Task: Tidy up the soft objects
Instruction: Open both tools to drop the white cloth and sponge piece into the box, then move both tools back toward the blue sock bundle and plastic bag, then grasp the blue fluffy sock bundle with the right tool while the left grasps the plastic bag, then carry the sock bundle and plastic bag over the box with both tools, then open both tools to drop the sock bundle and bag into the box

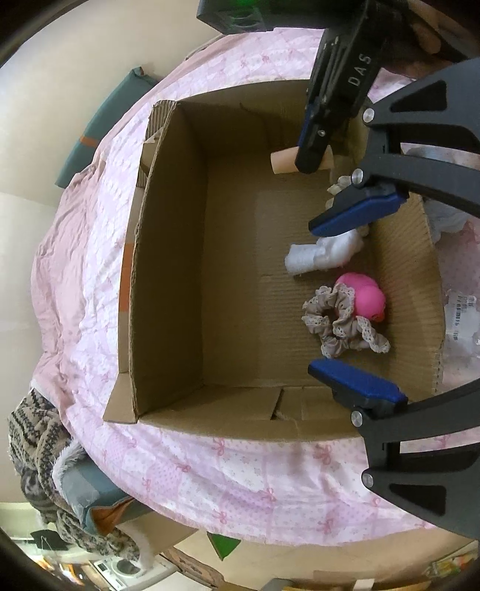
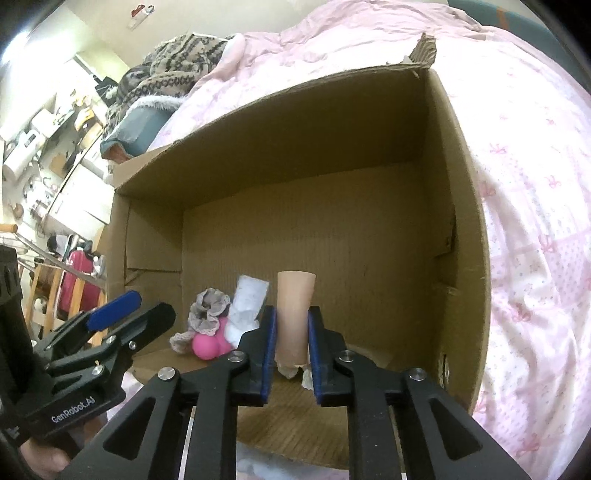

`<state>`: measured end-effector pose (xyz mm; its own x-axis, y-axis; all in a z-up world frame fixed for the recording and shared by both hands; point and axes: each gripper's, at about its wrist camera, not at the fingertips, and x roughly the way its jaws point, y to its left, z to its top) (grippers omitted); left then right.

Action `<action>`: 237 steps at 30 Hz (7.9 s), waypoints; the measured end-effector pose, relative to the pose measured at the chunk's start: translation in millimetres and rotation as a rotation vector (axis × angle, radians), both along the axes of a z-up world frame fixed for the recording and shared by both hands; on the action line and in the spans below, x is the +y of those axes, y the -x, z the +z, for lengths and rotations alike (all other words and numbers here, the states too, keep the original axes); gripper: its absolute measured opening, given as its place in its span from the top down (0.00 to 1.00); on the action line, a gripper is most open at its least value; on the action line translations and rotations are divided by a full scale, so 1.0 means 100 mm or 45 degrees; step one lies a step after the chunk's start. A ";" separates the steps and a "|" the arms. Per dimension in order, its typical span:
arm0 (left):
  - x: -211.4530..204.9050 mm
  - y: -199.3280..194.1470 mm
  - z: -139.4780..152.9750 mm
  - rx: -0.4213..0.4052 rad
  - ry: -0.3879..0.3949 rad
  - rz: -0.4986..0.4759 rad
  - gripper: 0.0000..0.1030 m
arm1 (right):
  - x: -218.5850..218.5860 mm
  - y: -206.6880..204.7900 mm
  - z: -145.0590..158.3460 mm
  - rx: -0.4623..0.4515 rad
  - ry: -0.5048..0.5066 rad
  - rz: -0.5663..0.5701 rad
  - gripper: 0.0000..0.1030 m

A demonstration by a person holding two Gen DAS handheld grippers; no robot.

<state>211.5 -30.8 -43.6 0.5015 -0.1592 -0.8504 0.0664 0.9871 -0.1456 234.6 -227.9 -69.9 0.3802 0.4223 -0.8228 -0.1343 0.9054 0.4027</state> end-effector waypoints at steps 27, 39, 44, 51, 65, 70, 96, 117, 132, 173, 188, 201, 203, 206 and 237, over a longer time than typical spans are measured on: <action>0.47 0.74 0.35 -0.074 0.035 0.139 0.36 | -0.09 0.59 0.38 -0.133 0.039 -0.035 0.28; 0.37 1.17 0.30 -0.049 0.031 0.141 0.36 | -0.16 1.03 0.35 -0.101 0.001 -0.045 0.28; 0.42 1.24 0.22 -0.027 0.028 0.183 0.36 | -0.25 1.08 0.37 -0.096 -0.049 -0.092 0.28; 0.55 1.25 0.15 -0.002 0.053 0.249 0.36 | -0.32 1.03 0.21 0.008 -0.103 -0.134 0.28; 0.75 1.19 -0.02 0.080 0.128 0.332 0.36 | 0.19 0.74 -0.50 0.275 0.081 0.025 0.28; 0.78 1.17 -0.06 0.099 0.150 0.346 0.36 | 0.37 0.74 -0.62 0.291 0.125 0.100 0.28; 0.68 1.06 -0.39 0.202 0.085 0.347 0.36 | 0.63 1.08 -0.31 0.196 0.125 0.245 0.70; -0.04 0.80 -0.96 0.325 -0.066 0.087 0.36 | 0.14 1.20 -0.18 0.220 0.029 0.093 0.69; 0.02 0.83 -0.93 0.341 -0.018 0.090 0.78 | 0.18 1.16 -0.28 0.255 0.030 0.093 0.69; 0.55 1.19 0.79 -0.105 0.056 0.256 0.79 | 0.11 1.38 0.80 -0.134 -0.064 0.089 0.68; 0.52 0.56 0.89 -0.175 0.036 0.174 0.79 | -0.08 0.66 0.96 -0.318 -0.036 0.026 0.68; 0.16 0.14 0.18 -0.091 0.022 0.034 0.79 | -0.17 0.34 0.42 -0.190 -0.030 -0.055 0.68; 0.13 0.11 0.10 -0.068 0.045 0.026 0.79 | -0.13 0.32 0.38 -0.175 -0.012 -0.038 0.67; 0.12 0.10 0.05 -0.076 0.041 0.025 0.79 | -0.07 0.30 0.28 -0.138 0.006 -0.018 0.67; 0.05 0.16 -0.05 0.021 0.050 0.029 0.38 | 0.04 0.23 0.11 -0.086 0.024 0.003 0.36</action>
